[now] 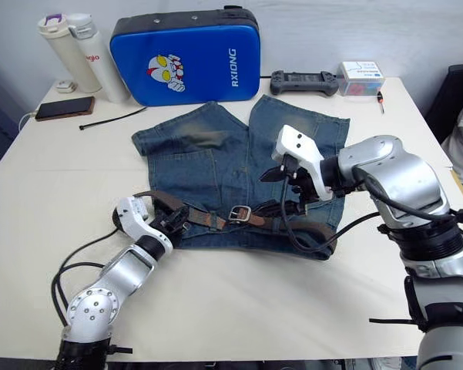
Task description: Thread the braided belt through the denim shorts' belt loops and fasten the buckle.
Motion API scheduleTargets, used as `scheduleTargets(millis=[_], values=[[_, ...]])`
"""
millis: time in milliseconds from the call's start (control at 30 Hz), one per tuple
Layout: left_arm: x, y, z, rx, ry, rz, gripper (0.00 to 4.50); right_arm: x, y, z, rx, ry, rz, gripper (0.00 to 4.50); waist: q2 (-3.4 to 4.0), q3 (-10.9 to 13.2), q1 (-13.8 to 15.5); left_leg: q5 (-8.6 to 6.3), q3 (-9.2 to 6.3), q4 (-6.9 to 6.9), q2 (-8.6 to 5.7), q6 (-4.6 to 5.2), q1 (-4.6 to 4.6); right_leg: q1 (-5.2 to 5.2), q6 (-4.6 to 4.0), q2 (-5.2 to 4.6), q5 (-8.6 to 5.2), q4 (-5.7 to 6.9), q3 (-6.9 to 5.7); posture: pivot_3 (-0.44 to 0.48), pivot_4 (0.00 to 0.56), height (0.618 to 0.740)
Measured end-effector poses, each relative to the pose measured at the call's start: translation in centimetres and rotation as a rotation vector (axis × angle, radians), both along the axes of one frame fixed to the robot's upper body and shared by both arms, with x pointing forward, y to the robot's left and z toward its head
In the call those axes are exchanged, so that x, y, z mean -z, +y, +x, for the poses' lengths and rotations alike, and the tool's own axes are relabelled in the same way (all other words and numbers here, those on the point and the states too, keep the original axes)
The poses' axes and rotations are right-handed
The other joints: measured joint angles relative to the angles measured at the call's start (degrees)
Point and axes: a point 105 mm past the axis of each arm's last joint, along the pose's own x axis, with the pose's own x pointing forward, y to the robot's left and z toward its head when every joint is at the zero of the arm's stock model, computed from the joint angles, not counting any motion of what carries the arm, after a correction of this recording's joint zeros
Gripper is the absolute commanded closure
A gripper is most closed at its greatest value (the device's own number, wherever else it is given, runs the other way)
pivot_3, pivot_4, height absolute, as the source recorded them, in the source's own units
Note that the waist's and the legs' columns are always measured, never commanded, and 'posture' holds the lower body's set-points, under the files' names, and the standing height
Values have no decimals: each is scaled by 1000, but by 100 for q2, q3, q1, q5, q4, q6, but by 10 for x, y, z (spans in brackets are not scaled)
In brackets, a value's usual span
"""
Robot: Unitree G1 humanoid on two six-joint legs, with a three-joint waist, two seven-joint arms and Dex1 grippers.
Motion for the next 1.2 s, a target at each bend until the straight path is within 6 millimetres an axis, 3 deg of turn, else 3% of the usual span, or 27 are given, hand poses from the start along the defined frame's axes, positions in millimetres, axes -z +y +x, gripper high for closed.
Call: scheduleTargets(millis=[133, 367, 600, 833, 1000, 1200], values=[[2, -7, 8, 24, 12, -49, 4500, -1, 0, -2, 11, -5, -7, 75, 0, 0, 14, -1, -1, 18, -2, 2, -4, 2, 4, -1, 2, 10, -1, 0, 150, 740], [2, -37, 23, 196, 34, -68, 4500, -2, 3, -11, 3, -4, -5, 75, 0, 0, 81, -4, -1, 41, -10, 9, -6, 4, 11, -6, 6, 29, 1, 0, 150, 740], [-8, -49, 22, 301, 29, 17, 4500, 3, -2, -14, 37, 7, -8, 75, 0, 0, 96, -4, -1, 40, -9, 9, -8, -1, 11, -5, 6, 30, 2, 0, 150, 740], [-16, -45, 20, 278, 40, 88, 4500, 7, -6, -14, 63, 14, -9, 75, 0, 0, 80, -4, -1, 40, -9, 9, -8, -2, 11, -5, 6, 33, 3, 0, 150, 740], [-25, -56, 17, 326, 49, 69, 4500, 5, -6, -13, 65, -1, -10, 75, 0, 0, 69, -4, -1, 41, -10, 8, -9, -2, 11, -5, 6, 35, 3, 0, 150, 740], [-20, -69, 7, 430, 92, 136, 4500, 6, -7, -11, 73, -11, -12, 75, 0, 0, 63, -4, -1, 42, -10, 8, -9, -2, 11, -4, 6, 36, 3, 0, 150, 740]])
